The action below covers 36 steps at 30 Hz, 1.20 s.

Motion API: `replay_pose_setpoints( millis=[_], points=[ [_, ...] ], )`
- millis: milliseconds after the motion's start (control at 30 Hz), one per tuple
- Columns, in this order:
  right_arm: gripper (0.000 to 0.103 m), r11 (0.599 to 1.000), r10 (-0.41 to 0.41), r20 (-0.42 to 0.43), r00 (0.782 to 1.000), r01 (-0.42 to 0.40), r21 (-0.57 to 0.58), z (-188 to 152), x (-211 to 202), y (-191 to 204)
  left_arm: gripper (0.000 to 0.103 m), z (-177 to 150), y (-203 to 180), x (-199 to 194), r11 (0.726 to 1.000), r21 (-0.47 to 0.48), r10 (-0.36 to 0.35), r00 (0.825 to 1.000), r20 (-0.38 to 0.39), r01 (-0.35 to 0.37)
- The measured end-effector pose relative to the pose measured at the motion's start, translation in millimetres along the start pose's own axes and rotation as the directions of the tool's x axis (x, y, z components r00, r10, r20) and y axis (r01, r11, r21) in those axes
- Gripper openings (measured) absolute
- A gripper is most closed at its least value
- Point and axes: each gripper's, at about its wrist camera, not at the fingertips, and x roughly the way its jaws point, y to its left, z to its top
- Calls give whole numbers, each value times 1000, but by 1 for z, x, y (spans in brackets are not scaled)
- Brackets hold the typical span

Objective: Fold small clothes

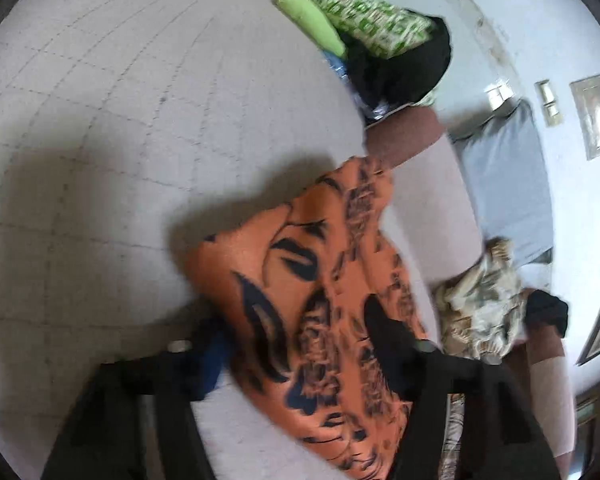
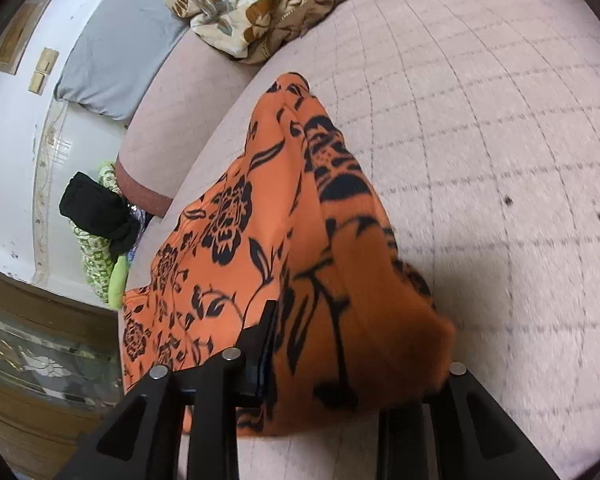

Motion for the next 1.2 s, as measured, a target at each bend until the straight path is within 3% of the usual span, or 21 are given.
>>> replay_pose_setpoints(
  millis=[67, 100, 133, 167, 300, 433, 567, 667, 767, 833, 900, 933, 1000, 1033, 1067, 1133, 1200],
  points=[
    [35, 1000, 1, -10, 1000, -1, -5, -7, -9, -4, 64, 0, -7, 5, 997, 67, 47, 999, -8, -47],
    [37, 1000, 3, -17, 1000, -3, -6, -10, -12, -6, 56, -1, -10, 6, 992, 101, 82, 997, -1, -81],
    [37, 1000, 14, -36, 999, -14, -7, -15, -17, -9, 28, -2, -12, 7, 986, 123, 112, 994, 8, -113],
    [38, 1000, 20, -52, 998, -20, -8, -18, -20, -11, 25, -1, -11, 8, 985, 128, 117, 993, 4, -117],
    [37, 997, 31, -113, 993, -39, -67, -38, -40, -10, 21, 2, -12, 0, 991, 105, 77, 997, 5, -77],
    [37, 973, 35, -68, 997, -49, -227, -47, -58, 20, 19, -5, -37, -29, 978, 200, 47, 998, 53, -56],
    [37, 950, 63, -71, 995, -82, -301, -35, -40, 63, 19, -17, -55, -55, 969, 246, 20, 997, 78, -39],
    [37, 936, 87, -93, 992, -114, -333, -23, -16, 89, 18, -37, -58, -85, 952, 300, 39, 994, 99, -67],
    [37, 912, 111, -126, 986, -151, -382, -24, 14, 115, 18, -52, -49, -103, 944, 316, 59, 990, 125, -96],
    [37, 904, 107, -165, 981, -165, -396, -33, 36, 119, 21, -59, -35, -97, 933, 322, 134, 985, 111, -163],
    [37, 905, 32, -244, 969, -132, -404, -46, 66, 118, 25, -58, -17, -78, 929, 282, 231, 971, 58, -238],
    [38, 907, -24, -279, 960, -97, -410, -54, 81, 116, 33, -54, -2, -67, 937, 229, 268, 963, 5, -262],
    [36, 874, -42, -215, 976, -68, -481, -60, 80, 122, 36, -47, 15, -65, 974, 107, 203, 979, -4, -201],
    [37, 864, -46, -213, 976, -68, -500, -61, 76, 125, 46, -45, 14, -66, 978, 93, 187, 982, 3, -186],
    [38, 863, -25, -218, 976, -89, -497, -61, 72, 126, 60, -44, 9, -63, 979, 106, 174, 985, -6, -172],
    [38, 873, 53, -221, 974, -152, -463, -57, 60, 125, 67, -46, 1, -60, 977, 127, 171, 985, 8, -171],
    [38, 875, 77, -202, 976, -164, -456, -55, 52, 123, 68, -50, -9, -54, 971, 159, 175, 984, 33, -178]
  ],
)
